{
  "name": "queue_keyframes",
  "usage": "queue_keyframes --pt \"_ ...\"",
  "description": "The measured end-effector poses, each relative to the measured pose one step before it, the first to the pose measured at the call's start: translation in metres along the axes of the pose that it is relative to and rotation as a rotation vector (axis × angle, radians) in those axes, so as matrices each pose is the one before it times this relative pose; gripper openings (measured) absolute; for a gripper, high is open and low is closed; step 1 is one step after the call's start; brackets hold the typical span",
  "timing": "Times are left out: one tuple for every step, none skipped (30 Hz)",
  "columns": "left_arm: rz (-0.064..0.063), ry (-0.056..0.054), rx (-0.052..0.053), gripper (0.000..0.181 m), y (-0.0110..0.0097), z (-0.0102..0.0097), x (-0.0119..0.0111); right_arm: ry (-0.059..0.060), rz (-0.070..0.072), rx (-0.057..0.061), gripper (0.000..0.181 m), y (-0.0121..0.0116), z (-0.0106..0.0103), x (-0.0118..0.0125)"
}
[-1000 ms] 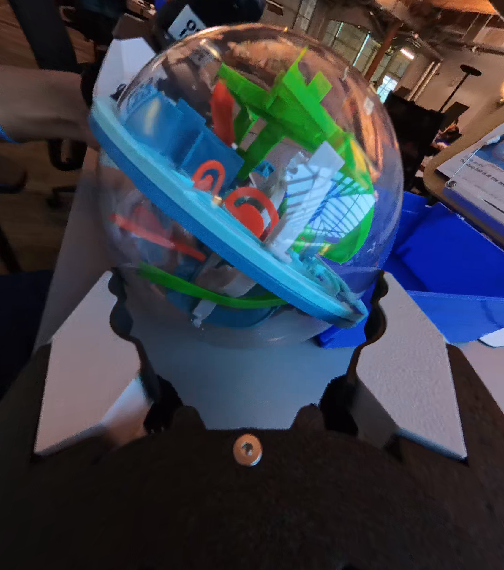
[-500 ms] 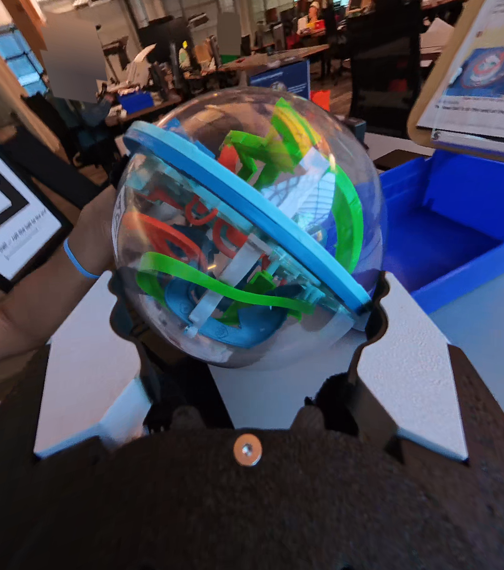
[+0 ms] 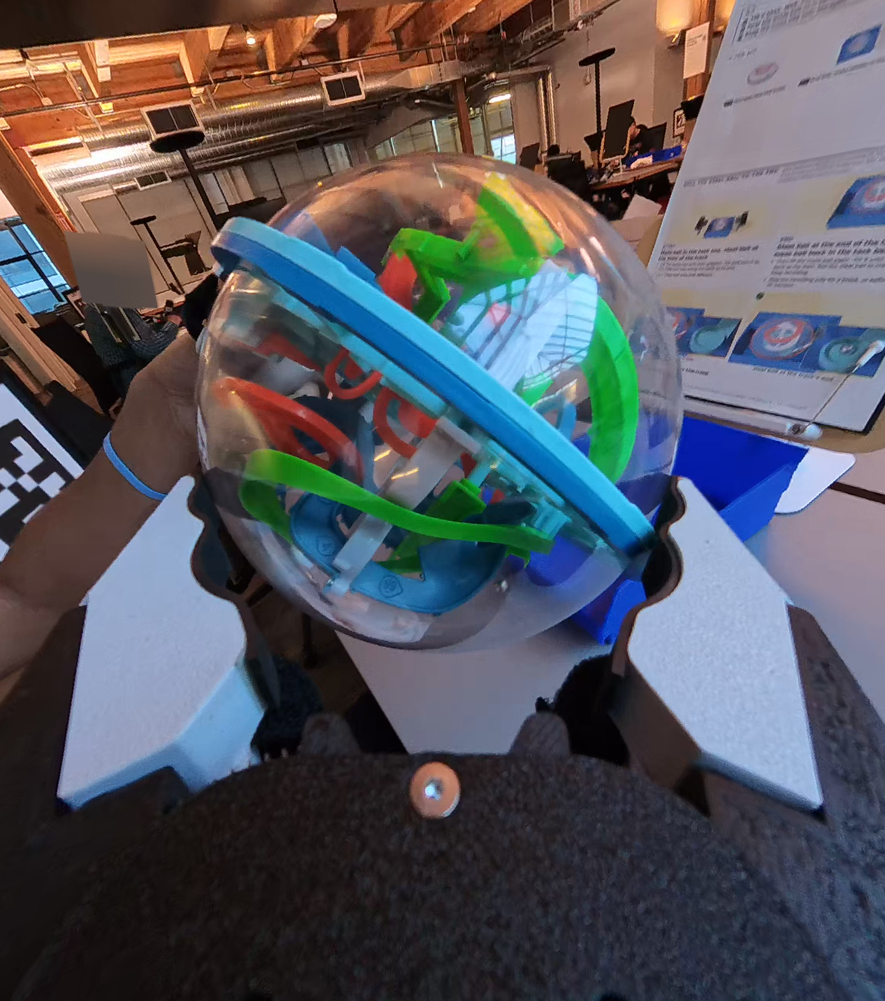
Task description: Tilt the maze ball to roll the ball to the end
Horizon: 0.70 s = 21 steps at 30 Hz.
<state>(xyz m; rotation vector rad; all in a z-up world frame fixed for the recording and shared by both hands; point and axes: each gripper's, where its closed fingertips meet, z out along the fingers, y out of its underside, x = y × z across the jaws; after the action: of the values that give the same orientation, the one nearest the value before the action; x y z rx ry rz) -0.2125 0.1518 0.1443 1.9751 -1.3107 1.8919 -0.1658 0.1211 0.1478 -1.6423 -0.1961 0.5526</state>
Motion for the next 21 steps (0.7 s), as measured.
queue_keyframes --pt "0.0090 0.0015 -0.0042 0.157 -0.00322 0.00076 0.00570 0.0046 -0.0090 0.0061 0.154 -0.00662 -0.00223 -0.00069" --pt "0.0071 0.0015 -0.0068 0.157 -0.00258 0.00081 0.00488 0.0042 -0.0067 0.0067 0.154 -0.00581 -0.00233 -0.00085" --pt "0.0069 -0.0006 -0.0061 0.157 -0.00225 0.00089 0.00415 0.0043 -0.0053 0.0048 0.154 -0.00455 -0.00204 -0.00048" --pt "0.0067 -0.0022 -0.0030 0.157 -0.00222 0.00103 0.00359 0.0039 -0.0038 0.0063 0.154 -0.00395 -0.00188 -0.00020" --pt "0.0053 -0.0033 -0.0011 0.157 -0.00205 0.00102 0.00293 0.0030 -0.0024 0.0087 0.154 -0.00338 -0.00158 0.00009" --pt "0.0052 -0.0048 -0.0009 0.157 -0.00169 0.00065 0.00250 0.0013 -0.0010 0.0075 0.154 -0.00239 -0.00108 -0.00002" --pt "0.0061 -0.0066 -0.0012 0.158 -0.00109 0.00056 0.00216 -0.0002 -0.0021 0.0053 0.154 -0.00169 -0.00077 -0.00007" --pt "0.0049 -0.0074 -0.0013 0.158 -0.00063 0.00019 0.00183 -0.0016 -0.0018 0.0060 0.154 -0.00157 -0.00062 -0.00042" --pt "0.0024 -0.0071 -0.0016 0.158 -0.00017 0.00001 0.00153 -0.0023 0.0008 0.0030 0.154 -0.00098 -0.00029 -0.00062" --pt "0.0013 -0.0067 -0.0026 0.158 0.00035 -0.00024 0.00126 -0.0020 0.0009 -0.0012 0.154 -0.00061 -0.00005 -0.00106" --pt "0.0000 -0.0028 -0.0031 0.159 0.00068 -0.00046 0.00126 -0.0012 -0.0001 -0.0019 0.154 -0.00072 -0.00006 -0.00124" --pt "-0.0012 0.0028 -0.0029 0.159 0.00091 -0.00063 0.00150 0.0003 -0.0014 -0.0018 0.154 -0.00110 0.00002 -0.00166" --pt "-0.0018 0.0068 -0.0029 0.159 0.00110 -0.00076 0.00133 0.0015 -0.0030 -0.0035 0.154 -0.00109 0.00008 -0.00179" --pt "-0.0020 0.0099 -0.0021 0.159 0.00131 -0.00082 0.00121 0.0018 -0.0048 -0.0030 0.154 -0.00121 0.00014 -0.00195" --pt "-0.0022 0.0121 0.0015 0.159 0.00098 -0.00090 0.00118 0.0028 -0.0064 -0.0004 0.154 -0.00166 0.00022 -0.00175" --pt "-0.0032 0.0135 0.0039 0.159 0.00079 -0.00099 0.00099 0.0031 -0.0067 0.0019 0.154 -0.00202 0.00033 -0.00160" --pt "-0.0032 0.0131 0.0041 0.159 0.00071 -0.00115 0.00101 0.0020 -0.0063 0.0028 0.154 -0.00210 0.00066 -0.00162" --pt "-0.0013 0.0116 0.0055 0.159 0.00031 -0.00120 0.00088 0.0023 -0.0073 0.0017 0.154 -0.00199 0.00073 -0.00132" --pt "-0.0021 0.0110 0.0050 0.159 0.00013 -0.00118 0.00085 0.0022 -0.0061 0.0008 0.154 -0.00190 0.00093 -0.00127" --pt "-0.0057 0.0120 0.0021 0.159 0.00029 -0.00118 0.00083 0.0013 -0.0036 0.0013 0.154 -0.00207 0.00084 -0.00109" --pt "-0.0091 0.0135 -0.0012 0.159 0.00043 -0.00106 0.00119 0.0003 -0.0024 0.0047 0.154 -0.00267 0.00077 -0.00114"
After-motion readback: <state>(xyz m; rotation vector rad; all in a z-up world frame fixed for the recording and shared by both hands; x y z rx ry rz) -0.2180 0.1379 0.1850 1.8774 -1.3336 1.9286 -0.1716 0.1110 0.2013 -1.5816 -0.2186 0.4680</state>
